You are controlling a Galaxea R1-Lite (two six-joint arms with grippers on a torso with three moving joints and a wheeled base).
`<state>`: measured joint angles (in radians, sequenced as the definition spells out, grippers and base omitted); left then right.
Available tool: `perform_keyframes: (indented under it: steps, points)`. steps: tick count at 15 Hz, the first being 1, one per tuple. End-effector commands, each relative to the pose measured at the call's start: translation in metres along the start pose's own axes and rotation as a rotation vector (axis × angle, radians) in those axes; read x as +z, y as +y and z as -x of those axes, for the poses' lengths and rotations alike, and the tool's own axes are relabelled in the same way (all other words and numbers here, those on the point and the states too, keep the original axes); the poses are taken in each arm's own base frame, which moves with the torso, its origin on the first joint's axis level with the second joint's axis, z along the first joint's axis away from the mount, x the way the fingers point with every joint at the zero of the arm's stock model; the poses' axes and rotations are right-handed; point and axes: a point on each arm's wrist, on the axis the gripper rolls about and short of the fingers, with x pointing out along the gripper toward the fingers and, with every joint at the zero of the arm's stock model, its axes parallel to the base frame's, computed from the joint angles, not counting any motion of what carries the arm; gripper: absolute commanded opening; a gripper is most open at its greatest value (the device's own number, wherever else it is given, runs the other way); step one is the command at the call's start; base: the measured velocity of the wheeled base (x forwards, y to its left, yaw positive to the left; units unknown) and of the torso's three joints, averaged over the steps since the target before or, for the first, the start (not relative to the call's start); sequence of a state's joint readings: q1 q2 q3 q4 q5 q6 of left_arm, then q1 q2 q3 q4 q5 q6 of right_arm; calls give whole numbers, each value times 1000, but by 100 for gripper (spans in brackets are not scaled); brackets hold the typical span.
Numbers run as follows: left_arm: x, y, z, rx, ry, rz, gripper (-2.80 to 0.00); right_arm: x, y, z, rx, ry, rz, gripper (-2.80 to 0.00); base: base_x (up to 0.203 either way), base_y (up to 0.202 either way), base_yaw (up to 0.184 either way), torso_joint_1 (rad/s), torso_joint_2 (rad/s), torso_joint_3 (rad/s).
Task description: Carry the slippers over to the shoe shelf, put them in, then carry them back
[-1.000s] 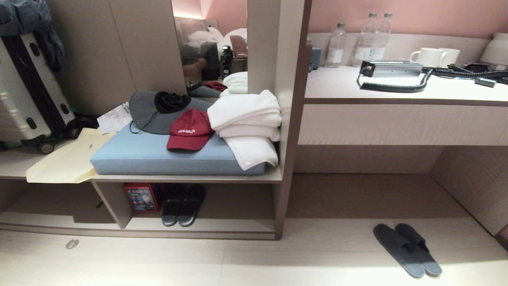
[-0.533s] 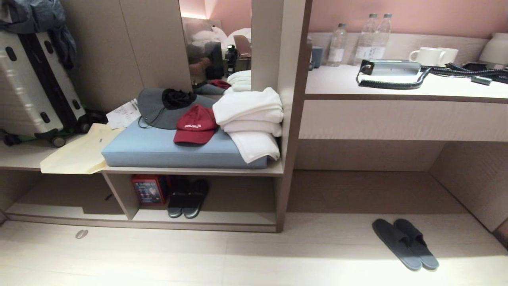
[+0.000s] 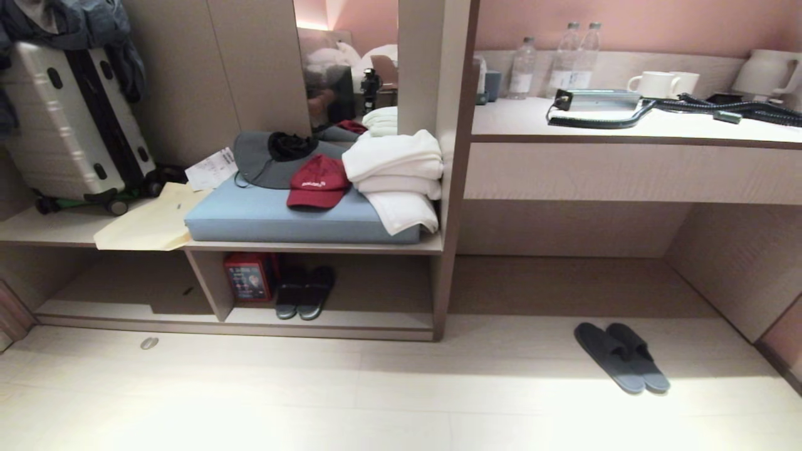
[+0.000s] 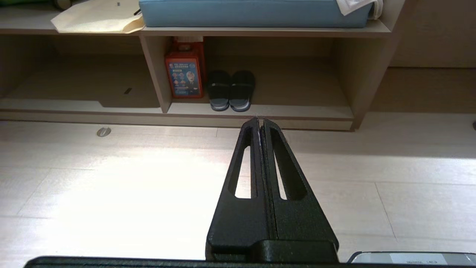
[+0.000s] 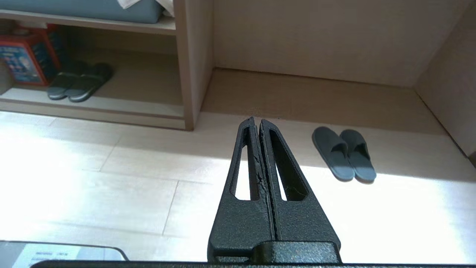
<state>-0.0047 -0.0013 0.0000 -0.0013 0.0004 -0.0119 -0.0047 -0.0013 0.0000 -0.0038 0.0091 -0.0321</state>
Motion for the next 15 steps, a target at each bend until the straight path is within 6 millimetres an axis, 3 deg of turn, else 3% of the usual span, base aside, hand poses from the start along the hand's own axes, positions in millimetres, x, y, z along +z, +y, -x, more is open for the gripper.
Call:
perform_keyframes:
  steps: [1, 15]
  points:
    - [0, 0, 0, 0, 3, 0, -280, 0, 0, 0, 0, -3, -1, -280, -196, 0, 2, 5, 2, 2]
    - [0, 0, 0, 0, 3, 2, -280, 0, 0, 0, 0, -3, -1, -280, -195, 0, 1, 3, 3, 1]
